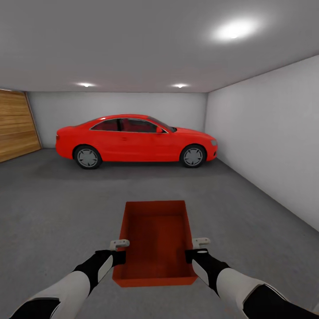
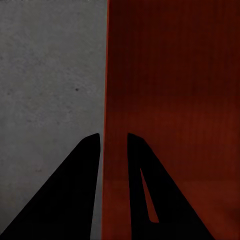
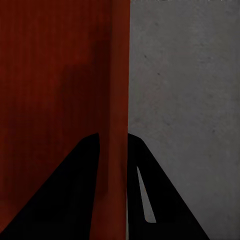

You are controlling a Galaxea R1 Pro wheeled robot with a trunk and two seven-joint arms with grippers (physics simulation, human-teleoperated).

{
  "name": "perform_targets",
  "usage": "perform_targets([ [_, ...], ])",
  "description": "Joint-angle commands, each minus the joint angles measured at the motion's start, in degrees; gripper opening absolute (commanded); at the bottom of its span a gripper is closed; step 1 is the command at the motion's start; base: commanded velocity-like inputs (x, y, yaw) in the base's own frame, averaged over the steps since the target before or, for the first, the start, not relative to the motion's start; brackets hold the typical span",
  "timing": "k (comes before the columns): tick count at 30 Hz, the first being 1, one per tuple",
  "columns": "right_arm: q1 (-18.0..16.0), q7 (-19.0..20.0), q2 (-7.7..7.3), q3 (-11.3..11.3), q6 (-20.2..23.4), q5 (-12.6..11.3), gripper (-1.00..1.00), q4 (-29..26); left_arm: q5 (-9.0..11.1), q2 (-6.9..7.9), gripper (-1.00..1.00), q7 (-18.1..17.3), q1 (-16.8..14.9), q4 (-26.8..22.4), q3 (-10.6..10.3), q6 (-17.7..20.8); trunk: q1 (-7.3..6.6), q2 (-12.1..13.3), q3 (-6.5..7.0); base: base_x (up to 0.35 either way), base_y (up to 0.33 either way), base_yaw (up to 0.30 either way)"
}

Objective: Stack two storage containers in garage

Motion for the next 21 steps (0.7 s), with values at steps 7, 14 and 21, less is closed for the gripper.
perform_targets([
  [7, 0.0, 0.0, 0.18, 2.2, 0.4, -2.0, -1.00, 0.0, -1.3, -0.03, -1.00, 0.9, 0.0, -0.2, -0.3, -1.4, 0.03, -0.1, -0.03, 0.016, 0.000, 0.000],
  [14, 0.0, 0.0, 0.20, 2.2, 0.3, -2.0, -1.00, 0.0, -1.2, -0.06, -1.00, 1.0, 0.0, -0.2, -0.3, -1.3, 0.03, -0.1, -0.03, 0.048, 0.055, 0.000],
  [21, 0.0, 0.0, 0.20, 2.2, 0.4, -2.0, -1.00, 0.0, -1.3, -0.11, -1.00, 1.0, 0.0, -0.2, -0.3, -1.4, 0.03, -0.1, -0.03, 0.166, 0.173, 0.000],
])
